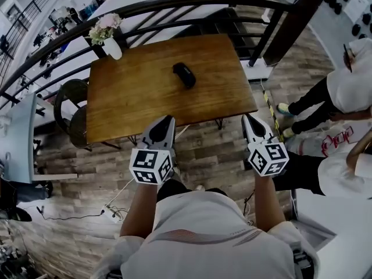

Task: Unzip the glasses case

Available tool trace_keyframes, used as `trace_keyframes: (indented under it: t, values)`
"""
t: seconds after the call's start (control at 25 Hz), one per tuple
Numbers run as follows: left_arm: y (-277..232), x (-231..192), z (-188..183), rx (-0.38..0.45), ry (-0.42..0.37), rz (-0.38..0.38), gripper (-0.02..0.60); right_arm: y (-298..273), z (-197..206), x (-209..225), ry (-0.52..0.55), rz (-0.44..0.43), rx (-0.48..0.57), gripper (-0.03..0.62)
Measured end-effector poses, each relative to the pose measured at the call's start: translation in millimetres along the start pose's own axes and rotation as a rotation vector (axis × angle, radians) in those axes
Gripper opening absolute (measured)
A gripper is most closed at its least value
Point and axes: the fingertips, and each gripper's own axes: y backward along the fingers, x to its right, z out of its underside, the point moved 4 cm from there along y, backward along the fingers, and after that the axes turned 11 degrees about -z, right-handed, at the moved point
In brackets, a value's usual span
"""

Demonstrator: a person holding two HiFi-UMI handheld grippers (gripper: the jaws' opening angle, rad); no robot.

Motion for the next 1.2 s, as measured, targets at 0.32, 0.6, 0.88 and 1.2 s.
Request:
trace_keyframes:
  t: [0.32,0.6,0.88,1.2]
  values:
    - [-85.1,-64.3,-38.0,0.002,-0.002,0.048,0.034,-97.7,-38.0,17.3,0.015,0.033,-0.021,0.052]
    - [-142.8,-137.0,-54.7,-0.023,0.014,0.073,0.034,-190.6,-59.6,12.8,0.04,0.043,-0.057,0.052]
    - [-191.4,-179.9,-54.8,-0.071,0.011,0.09,0.034,-249.0,-50.7,21.1,0.003,0.061,-0.093,0.052]
    - [-229.5,-163.6,-51.0,-0.099,-0.014,0.05,0.034,-264.9,-38.1,71.6,-0.038,0.033,-0.118,0.052]
